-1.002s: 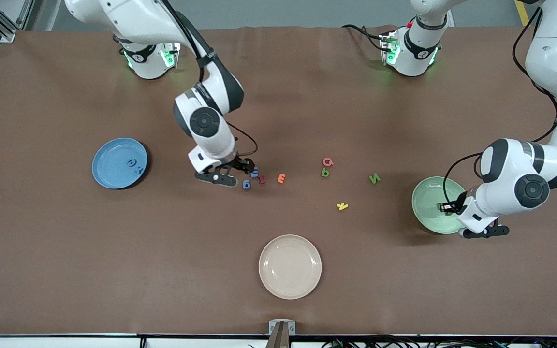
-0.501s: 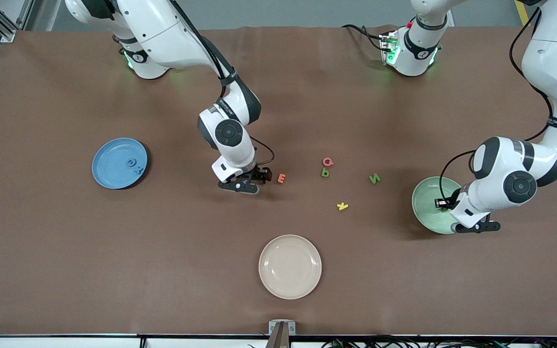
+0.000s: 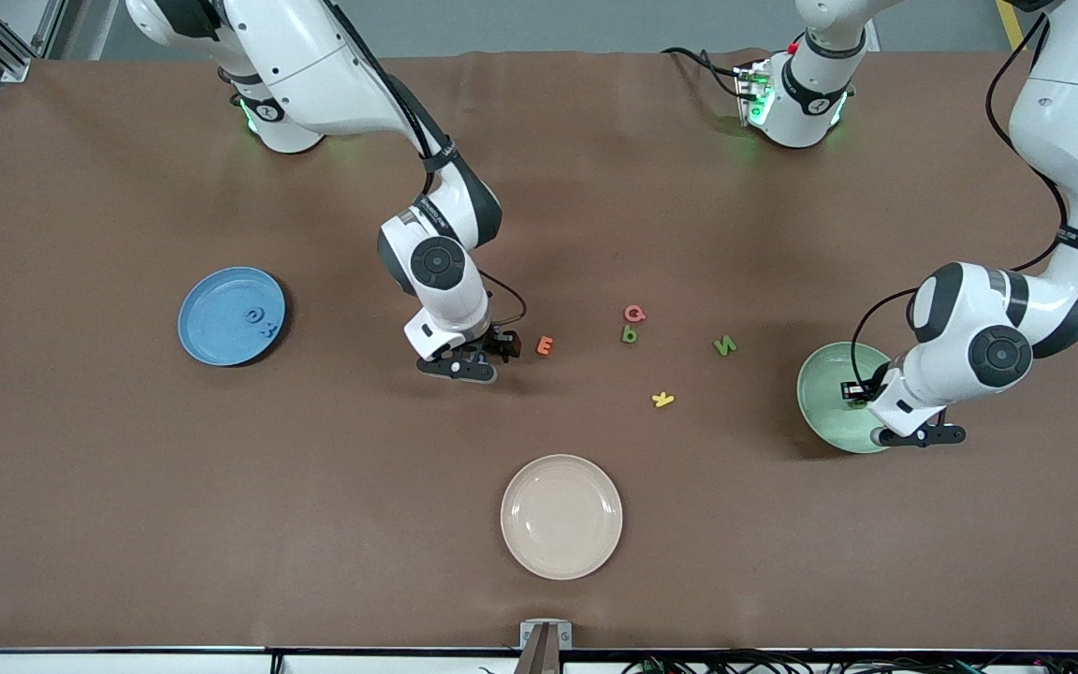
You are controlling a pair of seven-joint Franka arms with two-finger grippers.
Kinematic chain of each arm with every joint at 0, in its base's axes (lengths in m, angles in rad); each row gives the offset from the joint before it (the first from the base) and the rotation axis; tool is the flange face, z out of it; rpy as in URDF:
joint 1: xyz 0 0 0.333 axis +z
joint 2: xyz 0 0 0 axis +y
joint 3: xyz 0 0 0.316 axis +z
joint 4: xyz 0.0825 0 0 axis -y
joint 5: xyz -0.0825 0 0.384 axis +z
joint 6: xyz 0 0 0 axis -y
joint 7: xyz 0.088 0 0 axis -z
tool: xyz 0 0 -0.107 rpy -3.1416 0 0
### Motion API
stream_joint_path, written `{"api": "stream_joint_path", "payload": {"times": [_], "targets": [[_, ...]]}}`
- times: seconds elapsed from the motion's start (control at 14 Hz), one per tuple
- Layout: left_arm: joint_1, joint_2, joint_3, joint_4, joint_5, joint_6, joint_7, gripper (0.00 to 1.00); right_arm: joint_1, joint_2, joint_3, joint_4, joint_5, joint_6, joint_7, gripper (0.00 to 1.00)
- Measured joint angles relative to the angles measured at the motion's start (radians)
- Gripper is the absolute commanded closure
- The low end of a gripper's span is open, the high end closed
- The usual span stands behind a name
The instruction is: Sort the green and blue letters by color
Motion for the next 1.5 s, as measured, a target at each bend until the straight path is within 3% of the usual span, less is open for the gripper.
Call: {"api": "stream_joint_path", "payload": {"times": [0.07,0.21,0.79,1.07,1.14,1.22,1.36,1.5], "targets": [[0.001,0.0,0.0,0.0,0.002,0.0,0.0,0.99,-0.001,0.0,-0.002,0.0,-0.003,-0.001,-0.005,0.27],[0.003,0.0,0.0,0.0,0.003,0.001,0.0,0.98,-0.003,0.0,-0.003,0.0,-0.02,-0.006,-0.011,0.32],[0.003,0.002,-0.001,-0.001,0.004,0.024,0.0,0.97,-0.002,0.0,-0.002,-0.014,-0.034,-0.03,-0.023,0.39],[0.003,0.008,-0.001,-0.002,0.004,0.03,0.0,0.88,-0.001,-0.001,-0.001,-0.015,-0.039,-0.028,-0.026,0.55],[0.003,0.008,-0.001,-0.003,0.004,0.03,0.0,0.83,-0.001,-0.002,0.0,-0.015,-0.04,-0.029,-0.026,0.58],[0.003,0.008,-0.001,-0.003,0.004,0.03,0.0,0.71,-0.001,-0.002,0.0,-0.015,-0.04,-0.029,-0.026,0.61],[0.002,0.008,-0.001,-0.003,0.004,0.032,0.0,0.01,-0.001,-0.003,-0.001,-0.013,-0.04,-0.028,-0.026,0.73],[0.0,0.008,-0.001,-0.003,0.013,0.036,0.0,0.0,-0.002,-0.003,-0.001,-0.011,-0.04,-0.028,-0.026,0.99]]}}
